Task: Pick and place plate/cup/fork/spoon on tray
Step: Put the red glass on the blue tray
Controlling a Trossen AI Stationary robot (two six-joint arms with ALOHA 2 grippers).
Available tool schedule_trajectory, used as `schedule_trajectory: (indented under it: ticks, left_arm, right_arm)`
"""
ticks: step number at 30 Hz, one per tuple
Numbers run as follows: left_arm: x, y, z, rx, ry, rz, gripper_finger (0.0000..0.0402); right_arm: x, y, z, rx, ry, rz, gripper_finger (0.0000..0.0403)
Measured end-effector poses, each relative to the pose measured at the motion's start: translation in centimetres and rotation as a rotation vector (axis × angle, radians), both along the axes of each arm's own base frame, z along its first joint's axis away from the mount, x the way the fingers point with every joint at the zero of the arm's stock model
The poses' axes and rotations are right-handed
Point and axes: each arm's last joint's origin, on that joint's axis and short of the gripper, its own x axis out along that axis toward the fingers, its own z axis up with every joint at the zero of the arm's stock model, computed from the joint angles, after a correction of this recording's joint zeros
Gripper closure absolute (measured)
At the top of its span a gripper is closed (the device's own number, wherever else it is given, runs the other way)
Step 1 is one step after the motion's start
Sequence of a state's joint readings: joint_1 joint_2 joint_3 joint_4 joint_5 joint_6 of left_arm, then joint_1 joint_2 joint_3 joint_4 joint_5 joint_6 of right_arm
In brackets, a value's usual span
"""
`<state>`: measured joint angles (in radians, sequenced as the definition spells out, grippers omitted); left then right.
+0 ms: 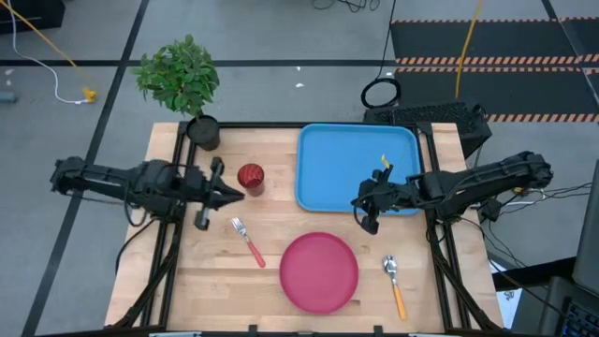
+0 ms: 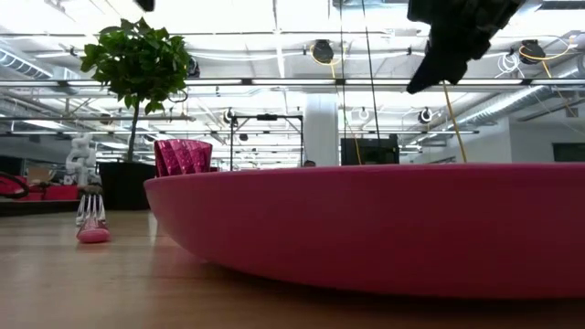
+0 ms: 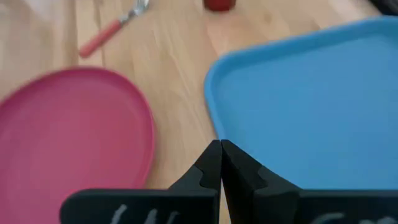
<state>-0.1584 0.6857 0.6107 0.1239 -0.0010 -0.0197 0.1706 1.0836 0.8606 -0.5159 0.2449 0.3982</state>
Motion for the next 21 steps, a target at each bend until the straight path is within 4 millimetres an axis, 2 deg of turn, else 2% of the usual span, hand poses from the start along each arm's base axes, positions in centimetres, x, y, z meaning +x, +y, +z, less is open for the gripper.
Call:
schedule_trajectory:
  ticks: [5, 12, 16, 21]
  left_arm:
    - [3.3, -1.1, 0.5, 0.086, 0.187, 0.006, 0.0369]
    - [6.8, -1.5, -1.4, 0.127, 0.525, 0.108, 0.0369]
    - [7.7, -1.3, -2.8, 0.124, 0.643, 0.131, 0.0369]
    - [7.7, -0.1, -3.9, 0.13, 0.75, 0.21, 0.0368]
  right_arm:
    - [0.0, 0.1, -0.3, 0.021, 0.004, 0.012, 0.0403]
    - [0.2, 0.1, -0.1, 0.018, -0.026, 0.005, 0.0403]
    - [0.2, 0.1, 0.0, 0.019, -0.033, 0.005, 0.0403]
    - [0.2, 0.1, 0.0, 0.017, -0.035, 0.006, 0.0403]
